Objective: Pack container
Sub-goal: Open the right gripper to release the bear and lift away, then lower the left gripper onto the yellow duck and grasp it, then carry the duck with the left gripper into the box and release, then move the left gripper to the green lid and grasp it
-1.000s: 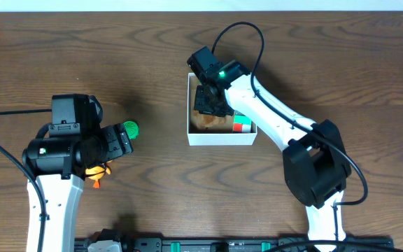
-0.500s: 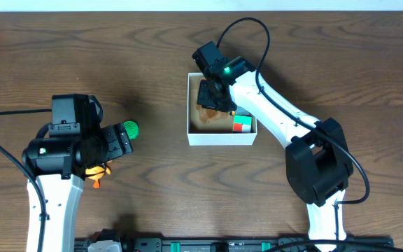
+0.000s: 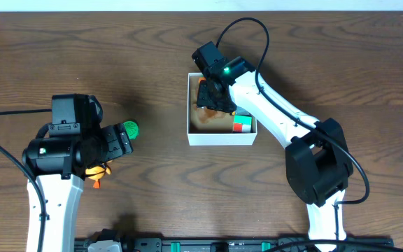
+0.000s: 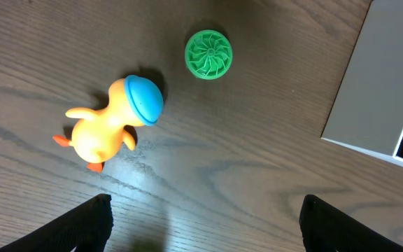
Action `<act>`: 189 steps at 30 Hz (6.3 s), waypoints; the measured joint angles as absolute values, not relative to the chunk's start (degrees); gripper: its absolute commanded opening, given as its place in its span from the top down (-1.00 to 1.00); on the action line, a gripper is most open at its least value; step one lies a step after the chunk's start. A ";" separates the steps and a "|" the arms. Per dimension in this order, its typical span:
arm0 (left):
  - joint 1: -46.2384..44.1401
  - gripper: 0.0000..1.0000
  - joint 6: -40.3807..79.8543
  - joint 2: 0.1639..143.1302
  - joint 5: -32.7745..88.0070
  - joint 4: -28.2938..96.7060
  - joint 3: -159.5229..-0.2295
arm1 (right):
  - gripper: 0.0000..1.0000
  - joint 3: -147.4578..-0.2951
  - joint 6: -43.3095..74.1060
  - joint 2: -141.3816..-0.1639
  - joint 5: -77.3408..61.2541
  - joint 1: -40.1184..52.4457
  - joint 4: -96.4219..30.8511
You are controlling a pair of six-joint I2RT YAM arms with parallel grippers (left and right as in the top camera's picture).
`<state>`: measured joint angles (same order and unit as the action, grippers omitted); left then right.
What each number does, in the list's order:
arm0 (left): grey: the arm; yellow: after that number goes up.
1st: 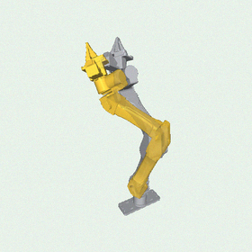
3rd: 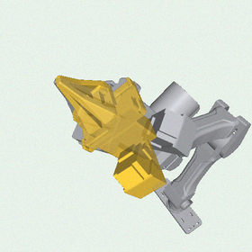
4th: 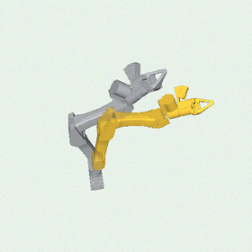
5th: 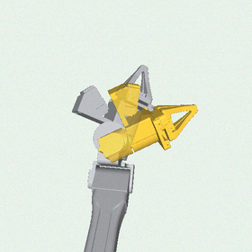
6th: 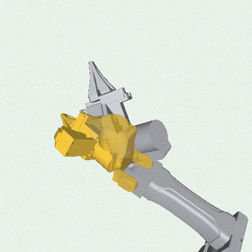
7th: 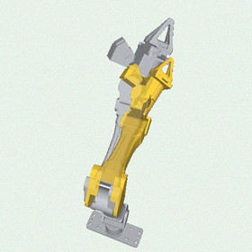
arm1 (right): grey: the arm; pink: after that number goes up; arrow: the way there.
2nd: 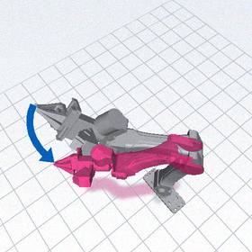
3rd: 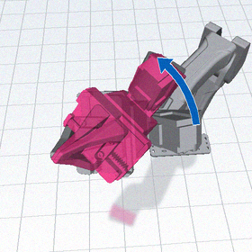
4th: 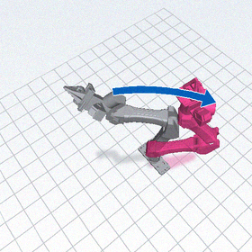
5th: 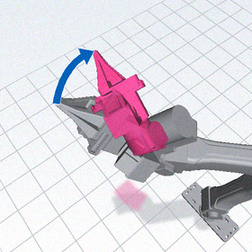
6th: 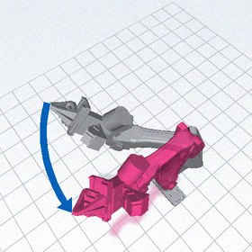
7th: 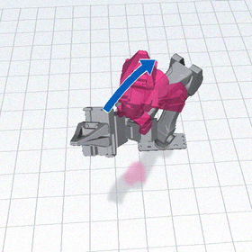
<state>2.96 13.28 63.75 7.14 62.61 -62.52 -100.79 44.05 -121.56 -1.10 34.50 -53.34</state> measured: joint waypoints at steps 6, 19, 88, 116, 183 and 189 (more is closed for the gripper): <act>2.96 -0.71 13.28 63.75 7.14 62.61 -62.52 | -0.35 -100.79 43.97 -121.56 -1.08 34.50 -54.08; 2.96 -0.71 13.28 63.75 7.14 62.61 -62.52 | -0.46 -101.23 43.16 -121.56 0.45 34.50 -54.61; 10.48 0.21 6.70 102.45 -1.85 52.53 -62.28 | -0.98 -91.81 23.62 -103.04 4.27 -6.57 -71.09; -18.46 0.88 8.19 73.56 -1.72 40.51 -62.59 | -0.98 -91.79 23.59 -103.04 4.27 -6.57 -71.35; -4.43 -0.69 22.68 81.36 -2.79 39.07 -62.87 | -0.98 -91.70 23.59 -103.04 3.31 -6.57 -72.20; -4.23 -0.77 22.46 93.41 -1.89 39.05 -62.87 | -0.99 -91.70 23.16 -103.04 2.74 -6.57 -72.51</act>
